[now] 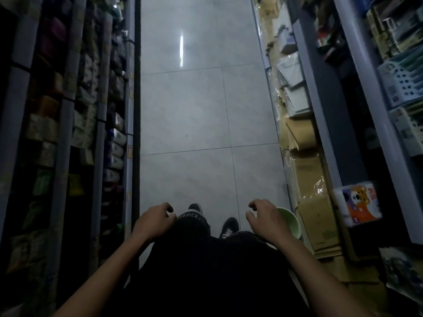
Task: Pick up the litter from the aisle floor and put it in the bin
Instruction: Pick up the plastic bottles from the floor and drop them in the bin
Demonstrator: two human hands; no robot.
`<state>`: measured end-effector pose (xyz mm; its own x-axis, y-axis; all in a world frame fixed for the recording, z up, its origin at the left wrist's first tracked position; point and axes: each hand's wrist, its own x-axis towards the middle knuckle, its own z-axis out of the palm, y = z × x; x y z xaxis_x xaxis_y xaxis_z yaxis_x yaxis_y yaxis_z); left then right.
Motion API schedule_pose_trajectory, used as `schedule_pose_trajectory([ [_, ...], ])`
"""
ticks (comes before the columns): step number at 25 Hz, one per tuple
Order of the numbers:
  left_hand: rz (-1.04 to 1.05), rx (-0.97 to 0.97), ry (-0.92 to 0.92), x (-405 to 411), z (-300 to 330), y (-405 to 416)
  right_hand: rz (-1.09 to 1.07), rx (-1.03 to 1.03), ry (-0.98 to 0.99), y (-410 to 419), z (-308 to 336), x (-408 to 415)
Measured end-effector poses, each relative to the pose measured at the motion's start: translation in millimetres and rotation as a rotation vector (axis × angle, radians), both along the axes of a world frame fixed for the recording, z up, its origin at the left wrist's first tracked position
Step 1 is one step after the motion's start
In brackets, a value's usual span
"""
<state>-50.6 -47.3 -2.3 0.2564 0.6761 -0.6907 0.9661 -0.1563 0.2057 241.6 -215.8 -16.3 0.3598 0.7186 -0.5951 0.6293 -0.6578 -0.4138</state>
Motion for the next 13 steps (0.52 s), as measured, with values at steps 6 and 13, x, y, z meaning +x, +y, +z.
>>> schedule_pose_trajectory([
  [6, 0.202, -0.019, 0.002, -17, -5, 18, 0.173, 0.045, -0.020, 106, 3, 28],
  [13, 0.313, -0.068, -0.032, 0, -16, 149, 0.246, -0.003, -0.054, 255, 4, 57],
])
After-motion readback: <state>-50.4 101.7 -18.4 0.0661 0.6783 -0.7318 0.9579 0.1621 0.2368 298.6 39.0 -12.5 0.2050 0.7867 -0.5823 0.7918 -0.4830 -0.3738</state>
